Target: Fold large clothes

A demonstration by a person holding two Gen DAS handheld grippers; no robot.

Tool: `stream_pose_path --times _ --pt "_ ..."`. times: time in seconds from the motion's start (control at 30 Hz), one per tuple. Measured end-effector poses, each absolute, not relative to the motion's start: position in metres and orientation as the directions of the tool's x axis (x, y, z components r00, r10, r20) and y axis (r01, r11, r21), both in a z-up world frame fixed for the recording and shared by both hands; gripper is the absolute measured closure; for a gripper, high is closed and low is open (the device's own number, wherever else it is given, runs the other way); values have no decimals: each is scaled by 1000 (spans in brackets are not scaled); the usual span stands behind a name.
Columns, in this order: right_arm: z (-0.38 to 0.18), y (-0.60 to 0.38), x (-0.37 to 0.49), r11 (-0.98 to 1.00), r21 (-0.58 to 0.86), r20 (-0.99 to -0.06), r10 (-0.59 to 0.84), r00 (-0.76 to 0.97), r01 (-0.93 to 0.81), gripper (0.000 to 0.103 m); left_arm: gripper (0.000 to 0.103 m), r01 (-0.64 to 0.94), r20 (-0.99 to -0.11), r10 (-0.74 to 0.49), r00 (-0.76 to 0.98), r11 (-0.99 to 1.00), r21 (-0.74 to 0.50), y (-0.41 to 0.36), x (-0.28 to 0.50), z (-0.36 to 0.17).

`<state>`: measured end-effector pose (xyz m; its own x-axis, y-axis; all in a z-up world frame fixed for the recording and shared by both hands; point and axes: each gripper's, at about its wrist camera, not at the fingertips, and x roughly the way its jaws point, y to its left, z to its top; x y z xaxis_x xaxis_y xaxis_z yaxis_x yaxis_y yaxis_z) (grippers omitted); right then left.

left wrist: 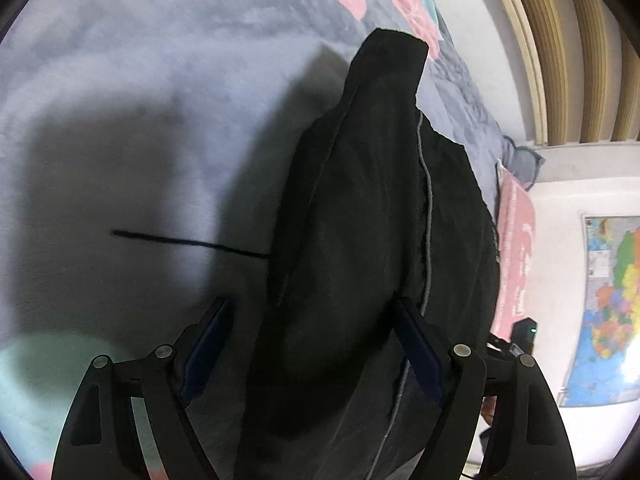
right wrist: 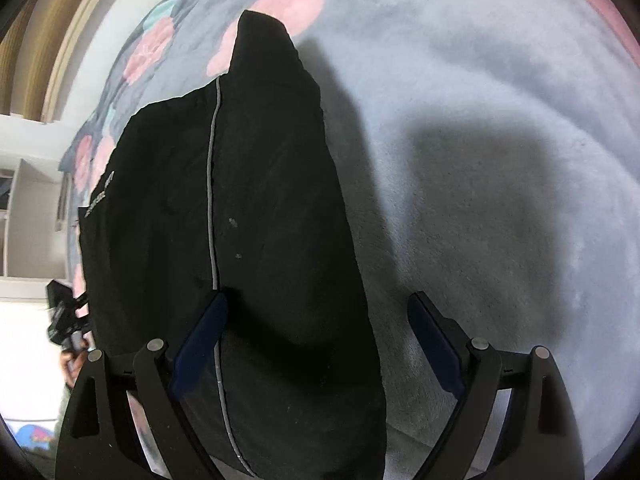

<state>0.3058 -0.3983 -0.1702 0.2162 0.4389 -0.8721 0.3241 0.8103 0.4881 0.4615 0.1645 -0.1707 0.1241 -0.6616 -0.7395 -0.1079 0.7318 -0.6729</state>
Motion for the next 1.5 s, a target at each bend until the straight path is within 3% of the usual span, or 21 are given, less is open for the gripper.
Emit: stream_pose_path --times 0.2,0.37,0.47,0.57,0.67,0.73,0.8,0.87,1.0,1.1,1.17,1.23,1.3,1.37,1.5 --pt "-162 -402 308 808 523 -850 469 241 271 10 20 -69 -674 -733 90 671 -738 154 458 -164" --pt "-198 -396 311 740 612 -791 578 201 280 10 20 -102 -660 -749 55 653 -750 147 459 -180" --pt "-220 -385 321 707 647 -761 620 188 285 0 20 -128 -634 -772 46 625 -770 144 461 -192" --pt "-222 -372 335 722 641 -768 610 198 262 0 21 -132 -630 -775 52 620 -774 140 460 -193" --pt "-212 -360 342 730 652 -758 619 205 206 20 34 -96 -638 -766 77 631 -770 136 453 -181" --pt "-204 -357 341 745 640 -767 605 212 187 28 44 -84 -632 -769 94 627 -775 134 450 -174" --pt "-197 -357 338 751 635 -770 596 227 182 35 45 -81 -636 -764 113 631 -772 132 445 -168" --pt "-193 -353 340 769 614 -785 574 232 176 36 45 -85 -660 -742 116 654 -751 126 443 -166" --pt "-206 -350 347 740 636 -771 600 214 219 29 31 -135 -668 -738 96 655 -743 123 451 -179" --pt "-210 -347 347 710 656 -755 617 223 257 27 31 -167 -673 -732 105 654 -738 118 453 -183" --pt "-203 -344 346 733 629 -777 587 229 257 29 41 -132 -704 -696 142 692 -710 115 449 -172" --pt "-188 -336 343 766 601 -796 550 251 229 37 55 -103 -723 -669 176 717 -689 109 443 -155" --pt "-171 -328 338 785 588 -801 531 277 194 49 62 -83 -711 -672 208 712 -697 108 435 -139" --pt "-151 -322 330 790 591 -791 530 307 160 56 63 -48 -676 -695 244 688 -724 105 422 -115" --pt "-111 -312 312 771 624 -753 550 361 129 58 63 50 -617 -744 255 647 -760 87 393 -63"
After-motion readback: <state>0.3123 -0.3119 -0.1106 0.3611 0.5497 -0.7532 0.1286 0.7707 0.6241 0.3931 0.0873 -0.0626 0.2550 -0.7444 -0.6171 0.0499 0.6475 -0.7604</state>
